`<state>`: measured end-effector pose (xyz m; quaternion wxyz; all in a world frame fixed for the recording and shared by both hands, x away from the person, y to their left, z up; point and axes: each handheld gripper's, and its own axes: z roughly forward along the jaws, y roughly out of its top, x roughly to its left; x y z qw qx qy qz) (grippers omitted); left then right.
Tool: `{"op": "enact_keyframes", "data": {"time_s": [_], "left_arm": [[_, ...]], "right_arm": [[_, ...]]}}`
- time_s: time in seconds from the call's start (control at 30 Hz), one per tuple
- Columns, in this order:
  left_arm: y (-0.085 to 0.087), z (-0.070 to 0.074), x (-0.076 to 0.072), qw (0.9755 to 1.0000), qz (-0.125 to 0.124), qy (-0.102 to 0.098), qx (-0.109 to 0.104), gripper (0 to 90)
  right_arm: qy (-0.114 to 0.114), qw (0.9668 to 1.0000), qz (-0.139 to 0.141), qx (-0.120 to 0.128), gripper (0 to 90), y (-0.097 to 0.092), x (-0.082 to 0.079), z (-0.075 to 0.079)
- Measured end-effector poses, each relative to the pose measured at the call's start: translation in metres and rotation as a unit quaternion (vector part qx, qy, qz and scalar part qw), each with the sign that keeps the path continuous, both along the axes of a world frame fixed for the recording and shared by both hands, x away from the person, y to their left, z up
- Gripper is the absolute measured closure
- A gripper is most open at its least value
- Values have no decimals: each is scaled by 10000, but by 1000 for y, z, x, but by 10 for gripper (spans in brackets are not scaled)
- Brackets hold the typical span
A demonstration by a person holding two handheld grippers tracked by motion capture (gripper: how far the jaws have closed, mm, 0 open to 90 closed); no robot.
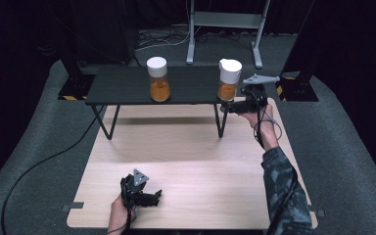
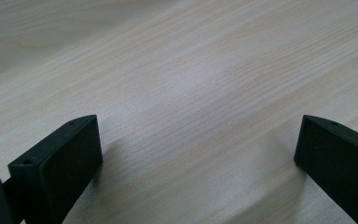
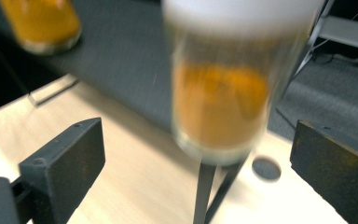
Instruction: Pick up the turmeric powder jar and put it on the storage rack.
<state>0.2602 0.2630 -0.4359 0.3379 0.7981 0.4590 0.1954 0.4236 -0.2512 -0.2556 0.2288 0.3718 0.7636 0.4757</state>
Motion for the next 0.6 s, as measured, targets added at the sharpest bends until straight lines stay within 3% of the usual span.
{"op": "enact_keyframes", "data": {"time_s": [0.13,0.3,0.6], "left_arm": [[0,0,0,10000,6,1,-11,2],[0,-1,0,10000,18,-1,-29,1],[0,0,0,10000,7,2,-5,2]], "right_arm": [[115,9999,-8,-110,7,-8,-25,-20],[250,9996,9,-95,3,-18,-57,-59],[652,9976,-2,-254,0,-12,-103,-126]]}}
